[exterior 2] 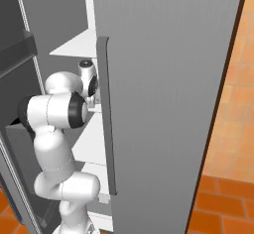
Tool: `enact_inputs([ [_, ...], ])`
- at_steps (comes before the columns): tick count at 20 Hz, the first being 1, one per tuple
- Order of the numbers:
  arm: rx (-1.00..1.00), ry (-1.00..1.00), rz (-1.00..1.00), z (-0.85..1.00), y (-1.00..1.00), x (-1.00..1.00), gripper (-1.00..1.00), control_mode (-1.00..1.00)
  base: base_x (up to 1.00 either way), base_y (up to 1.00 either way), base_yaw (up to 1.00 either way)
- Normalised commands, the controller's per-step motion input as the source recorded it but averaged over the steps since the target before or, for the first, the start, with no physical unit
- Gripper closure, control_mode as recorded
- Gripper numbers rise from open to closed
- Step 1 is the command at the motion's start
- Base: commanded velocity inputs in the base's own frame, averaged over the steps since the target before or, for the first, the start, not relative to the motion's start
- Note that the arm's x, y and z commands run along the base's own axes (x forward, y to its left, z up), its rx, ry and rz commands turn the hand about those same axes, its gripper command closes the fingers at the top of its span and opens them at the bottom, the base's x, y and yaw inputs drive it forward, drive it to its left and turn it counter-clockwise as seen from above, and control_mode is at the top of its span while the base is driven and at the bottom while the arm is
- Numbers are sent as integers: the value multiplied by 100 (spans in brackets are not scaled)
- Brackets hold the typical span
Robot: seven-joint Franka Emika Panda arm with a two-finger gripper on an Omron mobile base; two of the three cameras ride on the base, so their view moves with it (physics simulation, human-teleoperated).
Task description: Take the meat container that has the chicken drumstick and place it on the second highest rack of the freezer. Then take the vegetable container that has the eggplant and carrot and place it on the highest rack of the freezer.
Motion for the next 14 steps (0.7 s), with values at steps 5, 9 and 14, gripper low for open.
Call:
enact_inputs([
  [5, 0, -12, 0, -1, 0, -26, -100, -100, 0, 0, 0],
  [9, 0, -19, 0, 12, 0, -60, -100, -100, 0, 0, 0],
  [14, 0, -18, 0, 16, 0, -53, -100, -100, 0, 0, 0],
])
